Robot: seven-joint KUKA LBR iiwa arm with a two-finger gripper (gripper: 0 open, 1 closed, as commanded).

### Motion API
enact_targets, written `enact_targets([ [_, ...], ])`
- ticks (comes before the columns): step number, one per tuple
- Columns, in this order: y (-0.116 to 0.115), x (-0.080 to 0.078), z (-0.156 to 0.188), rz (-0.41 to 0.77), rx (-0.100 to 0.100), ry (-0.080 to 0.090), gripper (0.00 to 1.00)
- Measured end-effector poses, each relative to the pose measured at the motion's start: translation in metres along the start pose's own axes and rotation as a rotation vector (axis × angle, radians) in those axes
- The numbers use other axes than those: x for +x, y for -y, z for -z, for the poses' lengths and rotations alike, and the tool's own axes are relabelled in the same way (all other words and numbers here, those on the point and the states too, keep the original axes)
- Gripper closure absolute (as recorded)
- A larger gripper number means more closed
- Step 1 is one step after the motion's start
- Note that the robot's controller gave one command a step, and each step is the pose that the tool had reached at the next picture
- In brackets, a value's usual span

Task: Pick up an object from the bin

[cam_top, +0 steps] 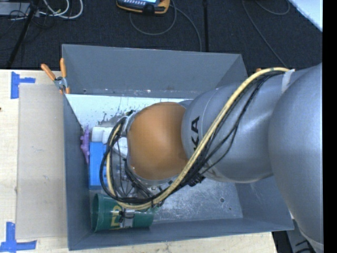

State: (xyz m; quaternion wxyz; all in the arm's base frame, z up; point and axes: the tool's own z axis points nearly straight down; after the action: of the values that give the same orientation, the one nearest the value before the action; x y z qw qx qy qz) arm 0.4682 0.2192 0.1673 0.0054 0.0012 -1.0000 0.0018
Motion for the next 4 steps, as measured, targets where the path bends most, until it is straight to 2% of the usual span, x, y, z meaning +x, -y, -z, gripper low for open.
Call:
enact_targets([
  [1,0.001,-0.002,0.004,-0.005,-0.002,0.008,0.0],
  [2,0.006,-0.003,-0.055,0.146,-0.001,0.003,0.0],
  [3,0.009,-0.004,-0.058,0.17,-0.001,0.006,0.0],
  [4,0.016,-0.004,-0.052,0.357,-0.001,0.006,0.0],
])
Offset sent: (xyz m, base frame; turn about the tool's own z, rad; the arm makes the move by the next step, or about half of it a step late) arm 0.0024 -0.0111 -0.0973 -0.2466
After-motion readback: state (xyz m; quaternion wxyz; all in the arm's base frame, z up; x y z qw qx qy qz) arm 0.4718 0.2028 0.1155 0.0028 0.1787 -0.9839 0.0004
